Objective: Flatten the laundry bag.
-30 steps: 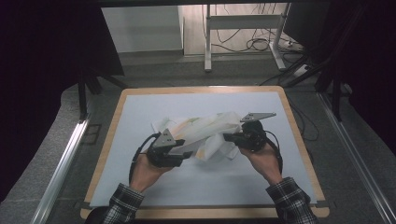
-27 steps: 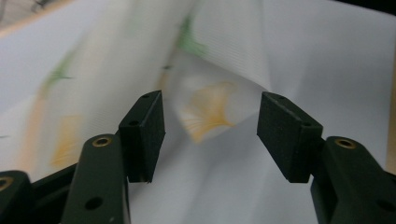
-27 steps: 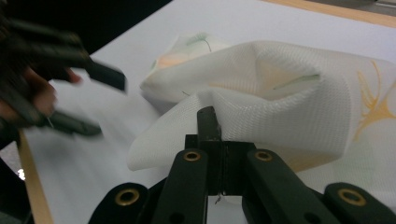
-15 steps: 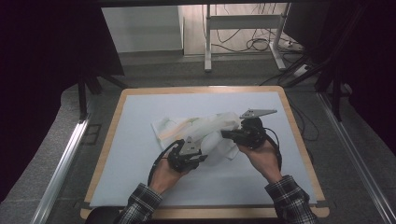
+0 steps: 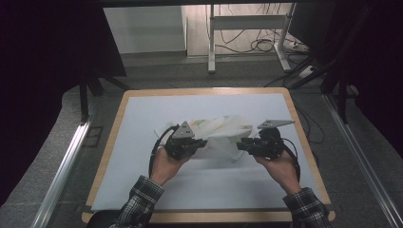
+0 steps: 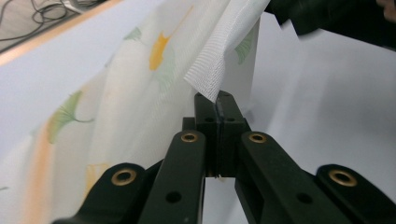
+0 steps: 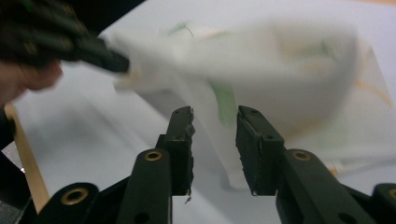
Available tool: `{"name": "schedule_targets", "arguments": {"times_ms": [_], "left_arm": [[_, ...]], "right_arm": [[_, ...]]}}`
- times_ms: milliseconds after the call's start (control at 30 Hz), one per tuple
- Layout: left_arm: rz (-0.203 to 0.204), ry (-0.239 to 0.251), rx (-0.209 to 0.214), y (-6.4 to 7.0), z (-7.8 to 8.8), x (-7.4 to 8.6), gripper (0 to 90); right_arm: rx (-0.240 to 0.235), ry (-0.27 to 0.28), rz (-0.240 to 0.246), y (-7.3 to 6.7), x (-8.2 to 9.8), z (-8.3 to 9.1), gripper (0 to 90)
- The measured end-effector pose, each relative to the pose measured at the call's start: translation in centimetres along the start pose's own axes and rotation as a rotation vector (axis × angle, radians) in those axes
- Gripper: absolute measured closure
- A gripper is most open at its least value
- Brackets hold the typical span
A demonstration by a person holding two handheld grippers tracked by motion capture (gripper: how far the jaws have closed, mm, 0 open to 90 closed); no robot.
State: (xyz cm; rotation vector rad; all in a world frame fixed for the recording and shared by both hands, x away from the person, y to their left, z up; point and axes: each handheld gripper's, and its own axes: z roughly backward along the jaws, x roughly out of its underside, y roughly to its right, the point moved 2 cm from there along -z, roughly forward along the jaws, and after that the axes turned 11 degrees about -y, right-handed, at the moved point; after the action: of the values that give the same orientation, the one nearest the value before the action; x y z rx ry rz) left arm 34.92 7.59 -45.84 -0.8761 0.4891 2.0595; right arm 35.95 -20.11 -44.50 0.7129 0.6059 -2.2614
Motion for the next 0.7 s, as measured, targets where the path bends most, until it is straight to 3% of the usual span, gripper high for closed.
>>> {"name": "schedule_targets", "arguments": {"times_ms": [100,233,333,367,533,567,700], "left_arm": [[0.005,0.001,-0.008,-0.4,0.3,-0.4,90.0],[0.022,-0.001,-0.037,-1.6,1.1,-1.2,90.0],[0.041,-0.011,-0.062,-2.7,1.5,-1.6,90.0],[0.046,-0.014,-0.067,-3.1,1.7,-1.7,90.0],[0.073,-0.028,-0.086,-4.6,1.9,-1.6,90.0],[0.073,-0.028,-0.086,-4.6,1.9,-1.6,90.0],[0.088,-0.035,-0.083,-5.1,1.7,-1.2,90.0]], "right_arm": [[0.006,-0.018,-0.012,0.4,0.8,-0.3,62.5],[0.026,-0.067,-0.007,0.8,2.1,-2.1,61.6],[0.055,-0.122,0.035,1.0,2.8,-4.5,60.8],[0.055,-0.122,0.035,1.0,2.8,-4.5,60.8],[0.124,-0.183,0.109,1.1,3.2,-7.3,48.5],[0.124,-0.183,0.109,1.1,3.2,-7.3,48.5],[0.217,-0.227,0.178,1.1,3.5,-8.5,54.1]]}}
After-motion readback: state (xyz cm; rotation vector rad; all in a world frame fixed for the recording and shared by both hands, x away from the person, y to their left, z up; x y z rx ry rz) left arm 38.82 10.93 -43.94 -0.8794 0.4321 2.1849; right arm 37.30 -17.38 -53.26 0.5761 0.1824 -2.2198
